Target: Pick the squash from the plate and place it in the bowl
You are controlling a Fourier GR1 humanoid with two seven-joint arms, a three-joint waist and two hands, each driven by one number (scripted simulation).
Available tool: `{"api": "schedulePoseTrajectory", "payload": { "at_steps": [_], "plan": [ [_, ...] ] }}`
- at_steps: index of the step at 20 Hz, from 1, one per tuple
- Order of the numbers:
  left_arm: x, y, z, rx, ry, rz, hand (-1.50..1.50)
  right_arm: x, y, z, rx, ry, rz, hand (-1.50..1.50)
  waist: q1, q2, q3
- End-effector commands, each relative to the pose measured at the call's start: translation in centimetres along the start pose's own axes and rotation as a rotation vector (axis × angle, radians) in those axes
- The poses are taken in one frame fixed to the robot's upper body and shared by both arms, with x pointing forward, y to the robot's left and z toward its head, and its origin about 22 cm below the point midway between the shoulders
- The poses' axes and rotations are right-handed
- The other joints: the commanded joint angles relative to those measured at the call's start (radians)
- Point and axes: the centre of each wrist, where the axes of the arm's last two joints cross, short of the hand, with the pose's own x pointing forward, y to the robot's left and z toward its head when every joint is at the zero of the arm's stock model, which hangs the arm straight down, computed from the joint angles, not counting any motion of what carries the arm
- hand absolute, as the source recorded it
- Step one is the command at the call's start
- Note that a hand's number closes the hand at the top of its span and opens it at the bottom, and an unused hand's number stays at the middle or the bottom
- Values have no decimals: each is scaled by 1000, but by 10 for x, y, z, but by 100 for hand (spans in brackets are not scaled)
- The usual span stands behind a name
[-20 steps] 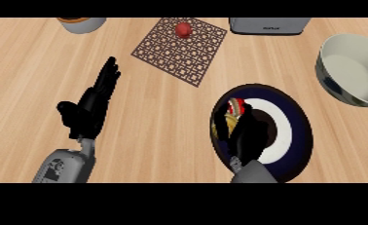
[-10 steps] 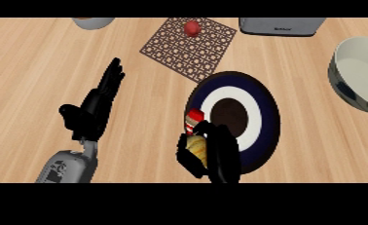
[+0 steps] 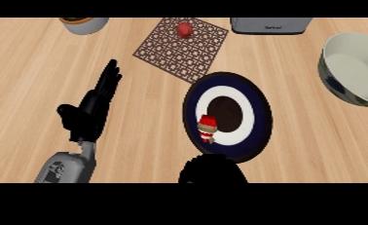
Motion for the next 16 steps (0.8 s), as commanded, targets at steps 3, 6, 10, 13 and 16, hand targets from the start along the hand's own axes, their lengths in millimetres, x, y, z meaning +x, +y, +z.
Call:
{"api": "schedulePoseTrajectory", "payload": {
  "at_steps": [3, 6, 10, 13, 16],
  "plan": [
    [-9, 15, 9, 51, 24, -5, 0, 16, -82, 30, 11, -208, 7, 150, -49, 0, -4],
    [-6, 16, 4, 73, 6, -7, 0, 24, -122, 36, 13, -223, 34, 150, -64, 10, -4],
    [-10, 12, 9, 55, 12, 3, 0, 31, -168, 37, -13, -192, 64, 150, -56, 15, -5],
    [-10, 16, 10, 68, 0, -12, 0, 29, -195, 36, -64, -173, 42, 150, -57, 14, -5],
    [1, 14, 5, 47, -18, -13, 0, 12, -232, 22, -130, -120, 60, 150, -42, 16, -5]
  ]
}}
